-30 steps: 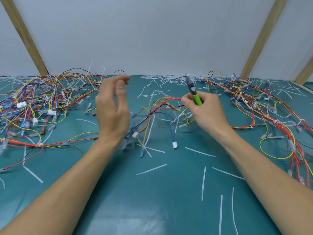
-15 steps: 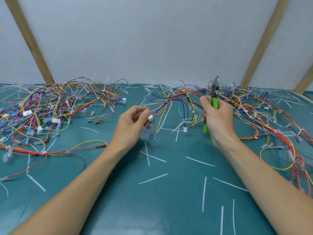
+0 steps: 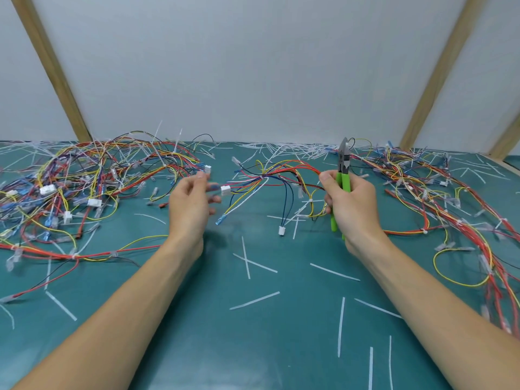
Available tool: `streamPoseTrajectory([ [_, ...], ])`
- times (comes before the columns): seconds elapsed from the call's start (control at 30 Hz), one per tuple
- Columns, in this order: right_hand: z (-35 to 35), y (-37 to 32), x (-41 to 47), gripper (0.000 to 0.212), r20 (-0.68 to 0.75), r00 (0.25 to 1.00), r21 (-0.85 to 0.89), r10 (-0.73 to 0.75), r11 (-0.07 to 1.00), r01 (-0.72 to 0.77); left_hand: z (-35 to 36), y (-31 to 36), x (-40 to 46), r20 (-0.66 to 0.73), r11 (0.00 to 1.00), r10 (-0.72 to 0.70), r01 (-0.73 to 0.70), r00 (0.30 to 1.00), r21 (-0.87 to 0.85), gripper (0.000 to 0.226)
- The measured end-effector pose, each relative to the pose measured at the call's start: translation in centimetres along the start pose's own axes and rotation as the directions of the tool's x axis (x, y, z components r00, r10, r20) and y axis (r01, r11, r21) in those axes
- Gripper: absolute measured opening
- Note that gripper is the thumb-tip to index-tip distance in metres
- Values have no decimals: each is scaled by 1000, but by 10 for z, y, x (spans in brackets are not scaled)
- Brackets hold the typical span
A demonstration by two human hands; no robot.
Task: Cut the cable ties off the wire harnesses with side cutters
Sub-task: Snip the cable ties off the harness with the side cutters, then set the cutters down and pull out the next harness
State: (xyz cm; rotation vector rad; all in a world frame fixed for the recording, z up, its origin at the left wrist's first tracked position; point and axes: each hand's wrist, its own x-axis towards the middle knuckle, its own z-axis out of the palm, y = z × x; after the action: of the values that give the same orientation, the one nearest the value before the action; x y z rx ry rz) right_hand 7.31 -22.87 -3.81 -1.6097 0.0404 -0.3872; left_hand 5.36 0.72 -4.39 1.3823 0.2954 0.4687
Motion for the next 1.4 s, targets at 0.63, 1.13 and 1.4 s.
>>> streamPoseTrajectory([
  [0.63,10,0,-24,10,389,878,-87,-278,938,335,10,7,-19,304,973,-227,200,925,118,70],
  [1.13,12,-18,-45,40,787,578,-389,-216,554,737,-5,14,-8,329,995,-95,98,939,9,22],
  [1.4,36,-3,-71,45,880,435,-343,-190,379,860,-5,19,-6,358,966,9,85,934,-246,23],
])
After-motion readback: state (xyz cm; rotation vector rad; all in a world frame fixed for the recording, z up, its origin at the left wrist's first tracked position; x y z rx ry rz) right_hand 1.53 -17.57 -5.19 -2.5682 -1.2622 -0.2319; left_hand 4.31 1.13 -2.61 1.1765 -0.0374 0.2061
